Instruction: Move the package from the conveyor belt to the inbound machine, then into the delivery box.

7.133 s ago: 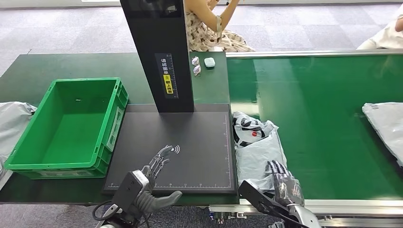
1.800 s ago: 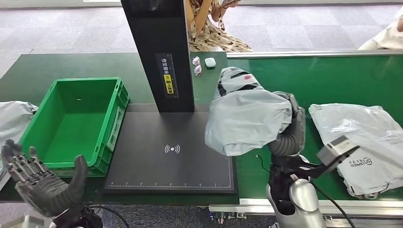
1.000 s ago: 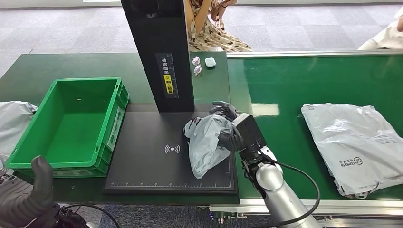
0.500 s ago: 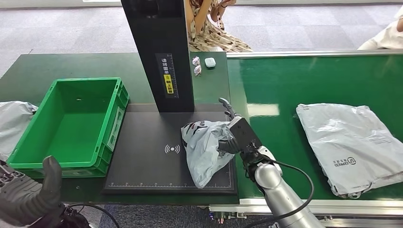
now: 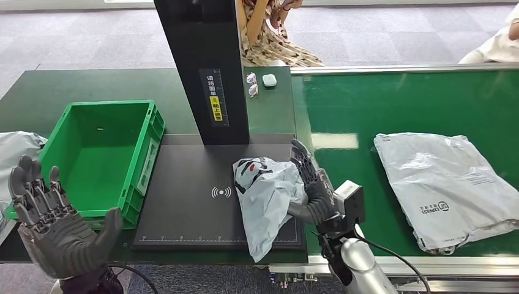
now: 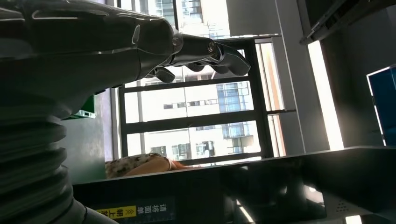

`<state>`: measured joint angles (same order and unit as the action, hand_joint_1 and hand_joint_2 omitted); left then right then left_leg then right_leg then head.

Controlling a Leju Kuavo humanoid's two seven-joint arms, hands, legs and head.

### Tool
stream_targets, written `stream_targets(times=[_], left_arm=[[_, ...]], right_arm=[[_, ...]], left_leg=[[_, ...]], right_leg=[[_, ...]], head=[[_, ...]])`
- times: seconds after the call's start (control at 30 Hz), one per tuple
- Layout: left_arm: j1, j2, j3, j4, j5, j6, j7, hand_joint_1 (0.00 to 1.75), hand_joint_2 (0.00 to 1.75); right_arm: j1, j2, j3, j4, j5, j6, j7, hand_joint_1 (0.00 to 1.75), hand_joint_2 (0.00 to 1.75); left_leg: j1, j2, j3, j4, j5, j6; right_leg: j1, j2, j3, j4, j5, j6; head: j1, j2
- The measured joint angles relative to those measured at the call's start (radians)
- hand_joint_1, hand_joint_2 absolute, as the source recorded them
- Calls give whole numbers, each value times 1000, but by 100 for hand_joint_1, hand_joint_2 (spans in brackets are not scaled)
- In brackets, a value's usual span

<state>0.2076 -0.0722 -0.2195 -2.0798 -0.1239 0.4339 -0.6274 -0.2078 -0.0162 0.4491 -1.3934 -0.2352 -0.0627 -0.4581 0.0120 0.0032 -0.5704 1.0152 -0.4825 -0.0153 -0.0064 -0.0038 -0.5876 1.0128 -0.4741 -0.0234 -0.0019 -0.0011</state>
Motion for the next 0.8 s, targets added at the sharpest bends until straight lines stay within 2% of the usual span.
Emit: stream_targets(times=[0.13,0.27,0.4,0.6,0.8], left_arm=[[12,6,-4,-2,-28,-78,21,0,175],[34,17,-18,-9,-109,-234,114,0,175],[67,35,-50,-21,-266,-371,196,0,175],[87,89,-124,-28,-417,-468,262,0,175],[57,123,-159,-28,-418,-506,289,0,175]], right_arm=[[115,0,-49,-126,-23,7,-6,0,175],[204,4,-92,-219,-22,40,-2,0,175],[267,19,-134,-271,-12,73,4,0,175],[309,38,-184,-306,0,103,15,0,175],[333,53,-216,-336,8,109,22,0,175]], left_leg=[[0,-3,-1,0,0,0],[0,-2,-1,0,-1,0],[0,-2,-1,0,-1,0],[0,-2,-1,0,-1,0],[0,-2,0,0,-1,-1]], right_leg=[[0,-3,0,0,-1,1],[0,-2,0,0,-1,1],[0,-2,0,0,-1,1],[0,-2,0,0,-1,1],[0,-2,1,0,-1,1]], head=[[0,0],[0,0],[0,0],[0,0],[0,0]])
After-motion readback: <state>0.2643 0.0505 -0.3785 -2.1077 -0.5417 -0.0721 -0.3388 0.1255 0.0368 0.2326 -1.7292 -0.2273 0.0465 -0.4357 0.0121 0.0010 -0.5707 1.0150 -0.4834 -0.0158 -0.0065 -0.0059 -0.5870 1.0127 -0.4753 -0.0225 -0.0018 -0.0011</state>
